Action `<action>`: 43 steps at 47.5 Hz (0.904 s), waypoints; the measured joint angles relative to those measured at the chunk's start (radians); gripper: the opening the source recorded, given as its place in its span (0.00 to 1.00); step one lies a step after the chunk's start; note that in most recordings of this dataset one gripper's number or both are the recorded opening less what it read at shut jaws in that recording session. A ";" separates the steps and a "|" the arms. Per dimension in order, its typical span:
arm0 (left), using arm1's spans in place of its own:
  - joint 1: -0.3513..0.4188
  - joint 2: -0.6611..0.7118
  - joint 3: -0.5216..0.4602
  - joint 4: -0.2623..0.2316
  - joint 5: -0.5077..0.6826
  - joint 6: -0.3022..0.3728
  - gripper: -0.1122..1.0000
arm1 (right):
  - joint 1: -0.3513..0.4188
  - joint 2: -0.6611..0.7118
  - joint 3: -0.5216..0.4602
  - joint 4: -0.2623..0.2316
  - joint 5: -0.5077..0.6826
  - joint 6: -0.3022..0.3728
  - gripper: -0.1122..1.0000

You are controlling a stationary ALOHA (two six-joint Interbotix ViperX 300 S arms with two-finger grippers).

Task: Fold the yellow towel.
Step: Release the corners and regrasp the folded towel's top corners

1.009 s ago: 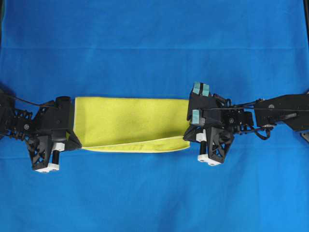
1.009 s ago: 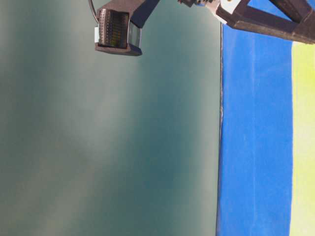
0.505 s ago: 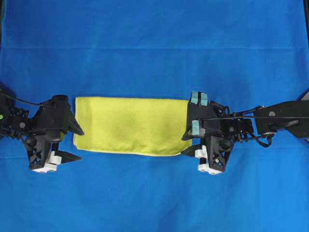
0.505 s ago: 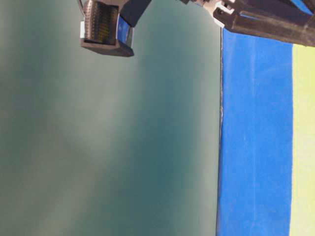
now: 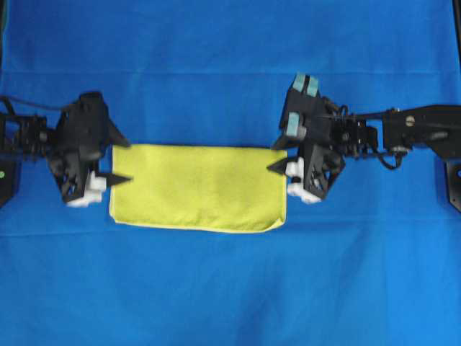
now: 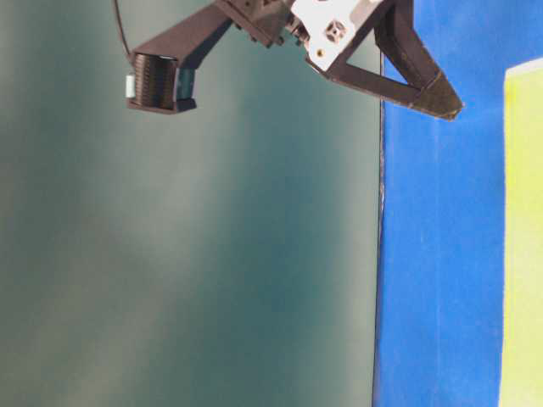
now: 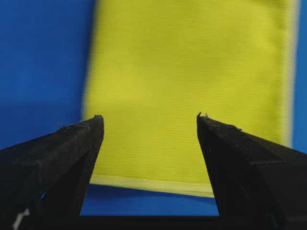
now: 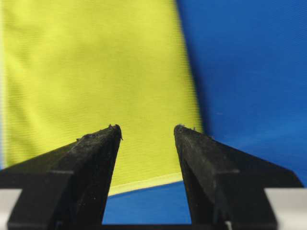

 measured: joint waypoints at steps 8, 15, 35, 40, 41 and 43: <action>0.049 0.032 0.008 0.000 -0.028 0.017 0.75 | -0.034 0.049 0.000 -0.011 -0.002 0.000 0.59; 0.078 0.083 0.038 0.000 -0.103 0.021 0.75 | -0.048 0.097 0.002 -0.011 -0.008 0.000 0.59; 0.129 0.164 0.075 0.000 -0.183 0.021 0.60 | -0.057 0.163 0.000 -0.011 -0.023 0.000 0.58; 0.132 0.167 0.075 0.002 -0.178 0.020 0.37 | -0.057 0.163 0.000 -0.012 -0.025 0.000 0.49; 0.130 0.169 0.074 0.000 -0.175 0.020 0.33 | -0.057 0.164 0.002 -0.011 -0.025 0.000 0.46; 0.130 0.169 0.074 0.000 -0.173 0.021 0.24 | -0.057 0.163 0.000 -0.012 -0.023 -0.002 0.37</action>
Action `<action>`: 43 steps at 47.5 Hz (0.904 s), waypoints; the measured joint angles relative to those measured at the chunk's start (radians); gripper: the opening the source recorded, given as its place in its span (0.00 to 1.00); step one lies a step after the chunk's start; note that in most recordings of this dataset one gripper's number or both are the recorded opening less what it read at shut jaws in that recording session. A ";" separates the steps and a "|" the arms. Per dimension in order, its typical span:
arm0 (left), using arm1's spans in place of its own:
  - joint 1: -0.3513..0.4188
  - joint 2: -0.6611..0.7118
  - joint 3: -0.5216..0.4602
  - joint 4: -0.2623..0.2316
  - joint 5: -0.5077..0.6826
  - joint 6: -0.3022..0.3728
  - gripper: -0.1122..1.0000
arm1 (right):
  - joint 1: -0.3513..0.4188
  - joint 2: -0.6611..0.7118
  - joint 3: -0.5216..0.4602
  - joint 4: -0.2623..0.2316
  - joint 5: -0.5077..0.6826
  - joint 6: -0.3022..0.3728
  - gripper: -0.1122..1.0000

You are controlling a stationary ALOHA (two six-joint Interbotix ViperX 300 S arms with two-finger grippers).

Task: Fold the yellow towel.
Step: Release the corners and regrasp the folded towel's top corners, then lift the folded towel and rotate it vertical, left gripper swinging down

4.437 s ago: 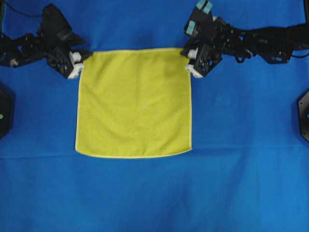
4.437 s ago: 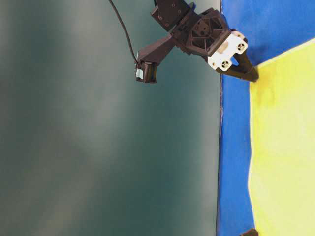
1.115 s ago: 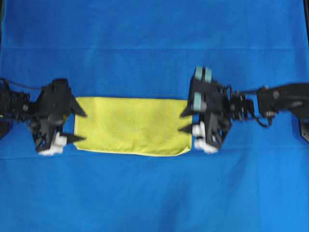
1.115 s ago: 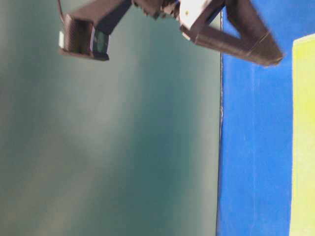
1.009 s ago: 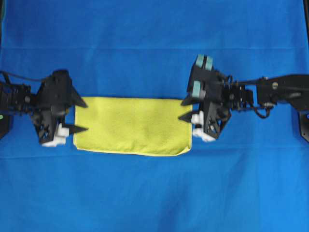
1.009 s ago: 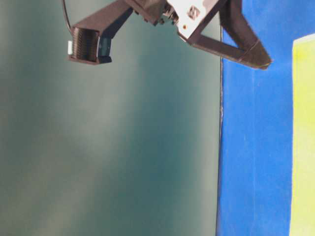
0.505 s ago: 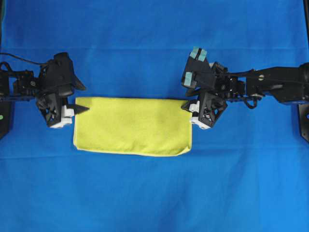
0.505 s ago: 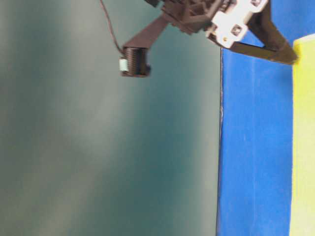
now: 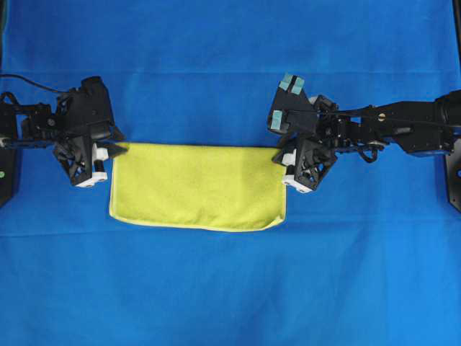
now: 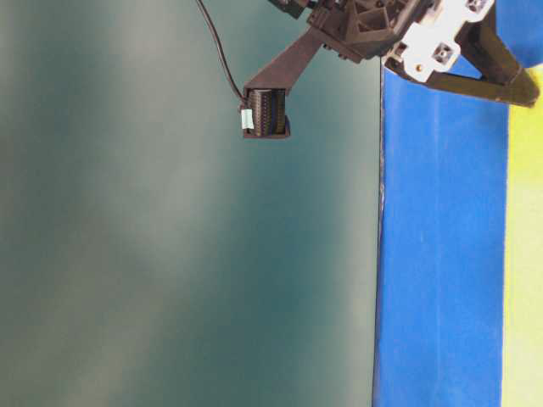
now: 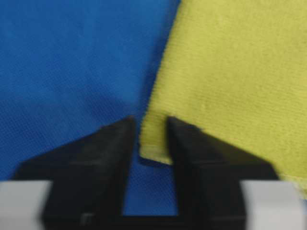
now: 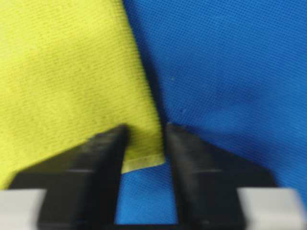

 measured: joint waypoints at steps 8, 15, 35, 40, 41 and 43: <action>0.002 0.002 -0.006 0.002 0.017 0.000 0.12 | 0.000 0.002 0.000 0.000 0.000 0.000 0.12; 0.002 0.002 -0.012 0.000 0.032 0.000 0.12 | 0.000 0.000 0.000 0.000 0.002 0.006 0.12; -0.055 -0.141 -0.103 0.000 0.288 -0.008 0.12 | 0.012 -0.114 -0.006 0.000 0.092 0.008 0.12; -0.072 -0.224 -0.130 0.000 0.368 -0.018 0.12 | 0.015 -0.175 -0.012 0.000 0.141 0.006 0.12; -0.074 -0.239 -0.135 0.002 0.382 -0.018 0.12 | 0.015 -0.189 -0.014 0.000 0.152 0.006 0.12; -0.078 -0.281 -0.143 0.000 0.411 -0.025 0.12 | 0.017 -0.212 -0.017 0.000 0.172 0.005 0.12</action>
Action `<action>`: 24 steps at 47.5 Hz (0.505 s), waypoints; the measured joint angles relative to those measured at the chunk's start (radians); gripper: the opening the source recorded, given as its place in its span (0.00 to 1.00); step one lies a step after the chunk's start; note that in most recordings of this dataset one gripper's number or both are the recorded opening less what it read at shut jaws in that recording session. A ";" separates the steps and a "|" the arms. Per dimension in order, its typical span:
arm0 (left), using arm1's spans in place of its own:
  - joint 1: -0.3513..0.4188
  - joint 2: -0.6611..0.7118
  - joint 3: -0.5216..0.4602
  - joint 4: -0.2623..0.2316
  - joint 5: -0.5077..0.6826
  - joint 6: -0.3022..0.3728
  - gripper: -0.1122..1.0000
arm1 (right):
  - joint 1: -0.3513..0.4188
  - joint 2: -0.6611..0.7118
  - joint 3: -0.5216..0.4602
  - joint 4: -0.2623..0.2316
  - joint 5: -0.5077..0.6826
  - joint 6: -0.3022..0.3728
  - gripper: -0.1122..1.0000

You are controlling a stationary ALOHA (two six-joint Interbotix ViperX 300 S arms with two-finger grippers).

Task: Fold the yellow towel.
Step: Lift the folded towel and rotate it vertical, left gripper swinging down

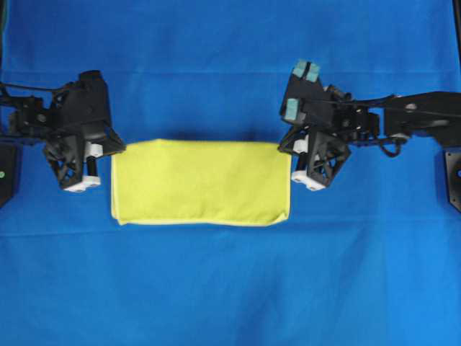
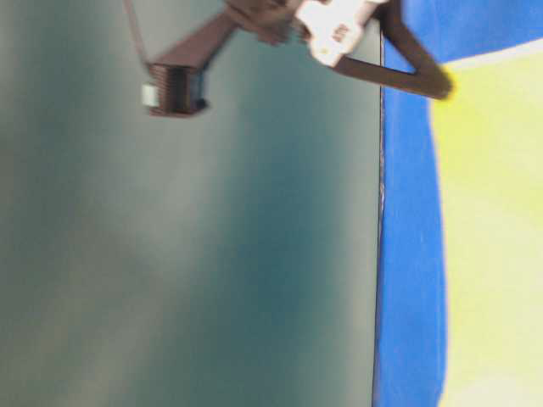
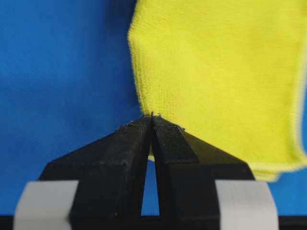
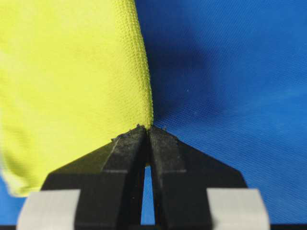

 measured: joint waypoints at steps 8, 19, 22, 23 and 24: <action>-0.018 -0.132 -0.020 0.000 0.078 -0.014 0.12 | 0.028 -0.106 -0.026 -0.021 0.095 -0.003 0.12; -0.032 -0.249 -0.025 0.002 0.110 -0.015 0.12 | 0.058 -0.207 -0.049 -0.055 0.160 0.003 0.12; -0.032 -0.256 -0.025 0.002 0.109 -0.023 0.12 | 0.055 -0.209 -0.049 -0.061 0.161 0.005 0.12; -0.032 -0.256 -0.025 0.000 0.109 -0.021 0.12 | 0.055 -0.209 -0.049 -0.064 0.161 0.005 0.12; -0.034 -0.255 -0.025 0.000 0.107 -0.020 0.12 | 0.054 -0.209 -0.049 -0.066 0.163 0.005 0.12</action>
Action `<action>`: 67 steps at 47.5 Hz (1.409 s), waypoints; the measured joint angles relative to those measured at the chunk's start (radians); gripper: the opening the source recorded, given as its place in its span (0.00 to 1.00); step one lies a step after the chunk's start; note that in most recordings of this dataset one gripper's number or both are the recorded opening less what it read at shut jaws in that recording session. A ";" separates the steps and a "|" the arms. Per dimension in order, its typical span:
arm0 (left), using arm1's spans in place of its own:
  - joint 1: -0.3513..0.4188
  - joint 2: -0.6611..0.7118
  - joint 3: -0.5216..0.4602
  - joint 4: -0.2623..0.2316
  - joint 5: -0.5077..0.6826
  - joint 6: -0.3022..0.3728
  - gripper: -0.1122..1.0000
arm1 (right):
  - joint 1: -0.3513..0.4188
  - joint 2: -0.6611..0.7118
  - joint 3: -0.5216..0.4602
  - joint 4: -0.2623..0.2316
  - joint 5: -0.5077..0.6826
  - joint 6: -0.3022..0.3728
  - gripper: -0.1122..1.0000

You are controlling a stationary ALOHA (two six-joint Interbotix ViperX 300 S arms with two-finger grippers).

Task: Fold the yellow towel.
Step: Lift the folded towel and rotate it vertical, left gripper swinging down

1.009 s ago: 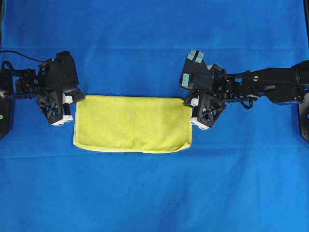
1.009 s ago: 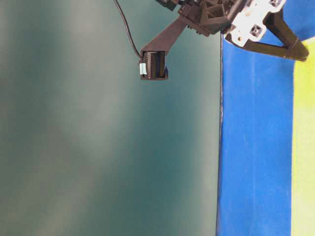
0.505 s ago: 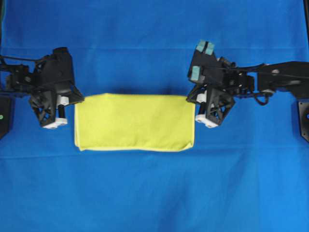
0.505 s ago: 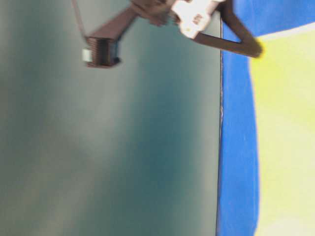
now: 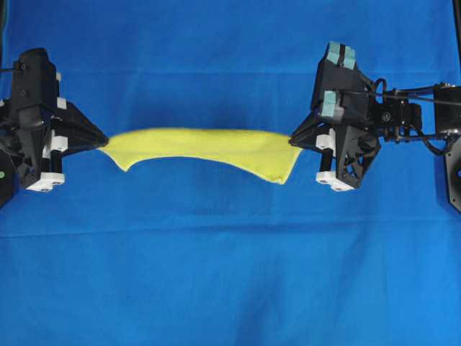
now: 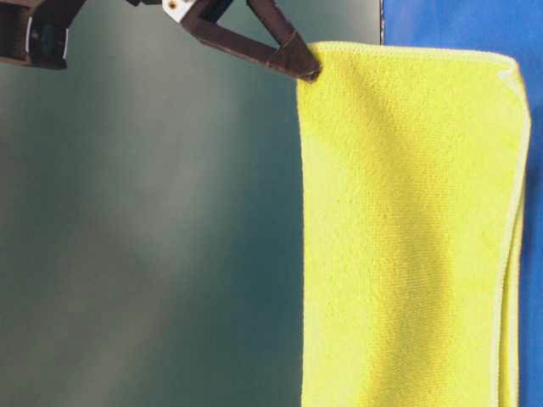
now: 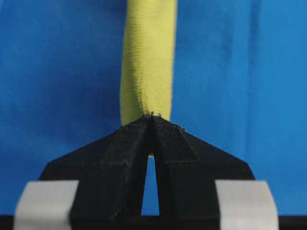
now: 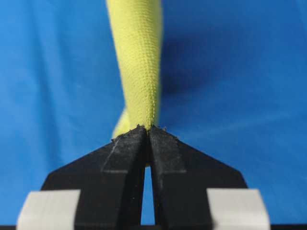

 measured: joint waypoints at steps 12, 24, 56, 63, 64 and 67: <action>-0.069 0.038 0.000 0.002 -0.066 -0.038 0.12 | -0.054 0.002 0.000 -0.032 -0.023 0.002 0.12; -0.207 0.153 -0.032 0.002 -0.256 -0.043 0.12 | -0.209 0.049 -0.009 -0.084 -0.106 0.002 0.12; -0.316 0.653 -0.400 0.000 -0.505 0.130 0.12 | -0.336 0.267 -0.198 -0.224 -0.232 -0.015 0.12; -0.316 0.695 -0.442 0.000 -0.505 0.130 0.12 | -0.337 0.267 -0.198 -0.229 -0.249 -0.015 0.12; -0.316 0.699 -0.446 -0.002 -0.505 0.130 0.12 | -0.337 0.267 -0.198 -0.230 -0.249 -0.015 0.12; -0.316 0.710 -0.457 0.000 -0.508 0.132 0.12 | -0.341 0.267 -0.196 -0.232 -0.249 -0.017 0.12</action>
